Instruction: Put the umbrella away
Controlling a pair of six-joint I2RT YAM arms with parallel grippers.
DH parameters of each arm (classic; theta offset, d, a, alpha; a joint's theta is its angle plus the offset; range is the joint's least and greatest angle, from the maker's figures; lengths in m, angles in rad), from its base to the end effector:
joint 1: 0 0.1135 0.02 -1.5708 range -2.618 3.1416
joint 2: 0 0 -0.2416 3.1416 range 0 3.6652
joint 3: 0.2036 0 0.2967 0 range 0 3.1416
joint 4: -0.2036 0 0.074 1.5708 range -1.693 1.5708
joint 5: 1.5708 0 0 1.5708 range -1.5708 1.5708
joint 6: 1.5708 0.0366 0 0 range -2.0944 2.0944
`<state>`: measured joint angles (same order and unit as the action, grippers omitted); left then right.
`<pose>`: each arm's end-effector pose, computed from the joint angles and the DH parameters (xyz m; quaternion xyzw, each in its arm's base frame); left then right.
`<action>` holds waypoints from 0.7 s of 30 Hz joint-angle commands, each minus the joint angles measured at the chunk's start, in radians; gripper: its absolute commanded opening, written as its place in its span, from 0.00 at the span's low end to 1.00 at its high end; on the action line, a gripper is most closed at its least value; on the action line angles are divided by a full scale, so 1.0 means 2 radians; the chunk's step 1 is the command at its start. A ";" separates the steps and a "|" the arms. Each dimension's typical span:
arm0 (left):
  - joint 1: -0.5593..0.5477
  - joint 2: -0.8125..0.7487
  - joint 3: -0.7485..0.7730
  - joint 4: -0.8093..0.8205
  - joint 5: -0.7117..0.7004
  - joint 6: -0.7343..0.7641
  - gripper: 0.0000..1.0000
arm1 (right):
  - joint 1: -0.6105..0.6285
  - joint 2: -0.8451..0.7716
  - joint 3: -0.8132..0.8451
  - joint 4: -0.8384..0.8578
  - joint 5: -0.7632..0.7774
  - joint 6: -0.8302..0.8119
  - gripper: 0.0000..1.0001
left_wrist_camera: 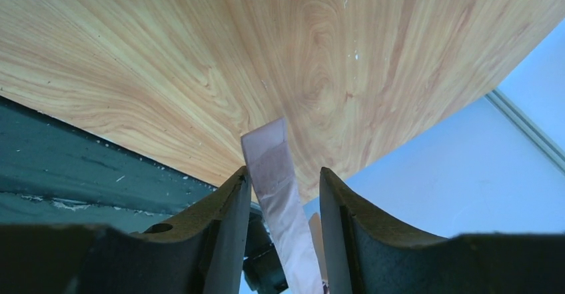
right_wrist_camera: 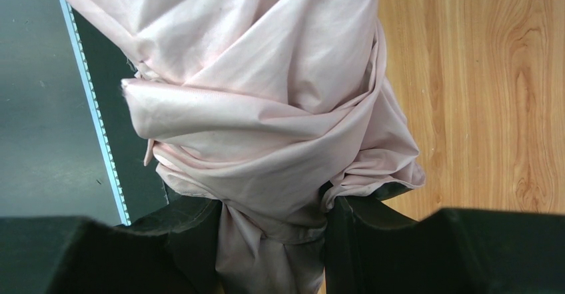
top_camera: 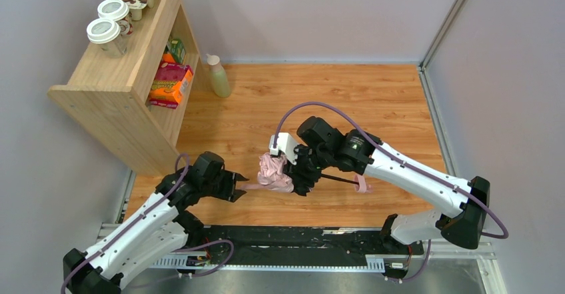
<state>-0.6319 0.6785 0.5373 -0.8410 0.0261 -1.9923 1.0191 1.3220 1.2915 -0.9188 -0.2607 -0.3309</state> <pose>0.1523 -0.1127 0.1917 -0.5989 0.7463 -0.2836 0.0621 0.1578 0.2744 0.3099 -0.6209 0.7122 0.2188 0.2437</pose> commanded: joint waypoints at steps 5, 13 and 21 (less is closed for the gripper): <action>0.003 0.027 -0.009 0.055 0.001 -0.106 0.30 | 0.005 -0.017 0.037 0.021 -0.025 0.007 0.00; 0.003 0.055 -0.048 0.200 -0.006 0.050 0.00 | 0.024 -0.035 0.027 0.014 -0.132 0.024 0.00; 0.002 0.201 -0.048 0.480 0.061 0.368 0.00 | 0.020 0.008 -0.007 0.052 -0.074 -0.008 0.00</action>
<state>-0.6331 1.0069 0.4450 -0.2104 0.1257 -1.6001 1.0573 1.3056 1.2823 -0.9115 -0.4267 -0.3031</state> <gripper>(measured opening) 0.008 0.441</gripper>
